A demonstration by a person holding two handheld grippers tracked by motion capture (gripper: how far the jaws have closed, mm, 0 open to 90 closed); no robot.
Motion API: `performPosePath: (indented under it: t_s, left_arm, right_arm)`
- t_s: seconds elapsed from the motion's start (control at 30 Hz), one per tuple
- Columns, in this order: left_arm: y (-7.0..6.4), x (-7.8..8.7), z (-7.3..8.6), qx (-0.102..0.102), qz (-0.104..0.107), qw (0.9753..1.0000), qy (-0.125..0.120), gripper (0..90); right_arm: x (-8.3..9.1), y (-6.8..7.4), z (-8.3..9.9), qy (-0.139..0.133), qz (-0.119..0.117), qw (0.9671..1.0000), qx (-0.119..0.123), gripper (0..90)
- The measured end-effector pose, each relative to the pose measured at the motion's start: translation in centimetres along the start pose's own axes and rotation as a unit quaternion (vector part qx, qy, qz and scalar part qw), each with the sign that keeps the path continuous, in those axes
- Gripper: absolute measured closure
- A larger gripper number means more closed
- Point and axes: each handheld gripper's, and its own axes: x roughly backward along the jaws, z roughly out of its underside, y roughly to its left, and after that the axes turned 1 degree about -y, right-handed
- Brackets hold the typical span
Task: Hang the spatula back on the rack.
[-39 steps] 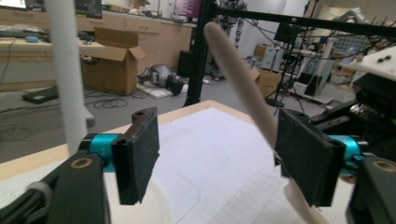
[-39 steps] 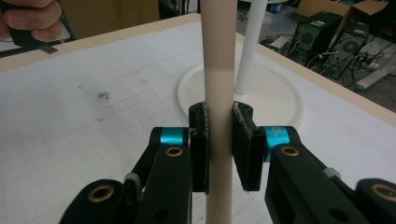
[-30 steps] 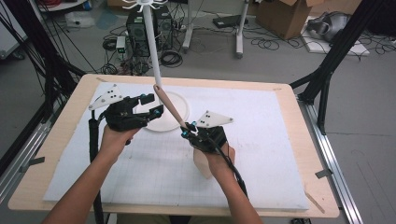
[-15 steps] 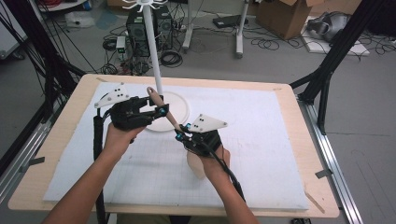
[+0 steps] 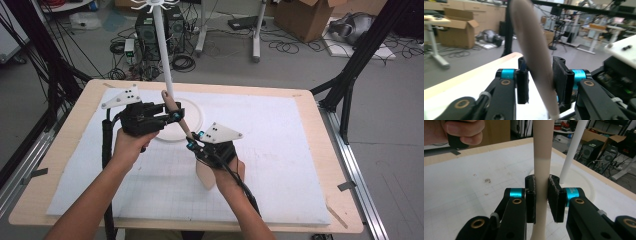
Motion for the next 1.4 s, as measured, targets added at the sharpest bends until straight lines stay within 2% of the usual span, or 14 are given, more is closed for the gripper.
performPosePath:
  t_s: [0.17,0.3,0.4,0.53,0.6,0.73,0.87,0.9,1.03,1.17,1.23,1.3,1.33,1.4]
  left_arm:
    - [-0.8,-0.1,-1.1,-0.005,0.024,0.9997,0.003,72.0]
    - [-1.4,-0.2,-2.0,-0.030,0.035,0.9987,0.021,72.8]
    - [-1.4,-0.1,-2.2,-0.030,0.043,0.9984,0.020,73.0]
    - [-1.5,0.1,-2.4,-0.041,0.051,0.9976,0.024,73.3]
    - [-1.5,0.2,-2.4,-0.041,0.059,0.9972,0.022,73.3]
    - [-1.4,0.2,-2.4,-0.039,0.084,0.9956,0.017,73.5]
    - [-1.5,0.3,-2.5,-0.038,0.104,0.9938,0.008,73.5]
    - [-1.5,0.4,-2.5,-0.038,0.111,0.9931,0.007,73.5]
    - [-1.6,0.4,-2.5,-0.043,0.128,0.9908,0.002,73.4]
    - [-1.7,0.5,-2.4,-0.048,0.150,0.9875,0.001,73.5]
    - [-1.7,0.6,-2.4,-0.051,0.155,0.9865,0.001,73.5]
    - [-1.8,0.7,-2.4,-0.052,0.161,0.9856,0.000,73.4]
    - [-1.8,0.7,-2.4,-0.051,0.163,0.9854,0.001,73.4]
    - [-1.8,0.8,-2.4,-0.055,0.163,0.9851,-0.002,73.4]
  right_arm:
    - [0.3,0.2,-0.5,-0.012,0.003,0.9999,0.003,77.5]
    - [0.4,0.0,-0.7,-0.019,-0.006,0.9998,0.006,77.2]
    - [0.6,-0.4,-0.8,-0.024,-0.032,0.9992,0.007,75.3]
    - [1.0,-1.8,-0.9,-0.040,-0.081,0.9959,0.009,60.3]
    - [1.2,-2.4,-0.9,-0.039,-0.092,0.9949,0.017,57.1]
    - [0.9,-3.4,-1.0,-0.043,-0.138,0.9884,0.047,50.4]
    - [0.3,-3.6,-1.1,-0.052,-0.189,0.9788,0.061,50.8]
    - [0.2,-3.5,-1.1,-0.053,-0.195,0.9773,0.063,51.0]
    - [-0.4,-3.3,-1.0,-0.054,-0.234,0.9682,0.072,56.7]
    - [-0.9,-3.2,-0.9,-0.050,-0.260,0.9611,0.077,60.8]
    - [-1.2,-3.2,-0.8,-0.051,-0.278,0.9559,0.079,62.9]
    - [-1.4,-3.2,-0.7,-0.054,-0.290,0.9523,0.078,70.7]
    - [-1.4,-3.2,-0.7,-0.056,-0.295,0.9506,0.080,75.6]
    - [-1.5,-3.3,-0.8,-0.058,-0.298,0.9503,0.070,76.9]
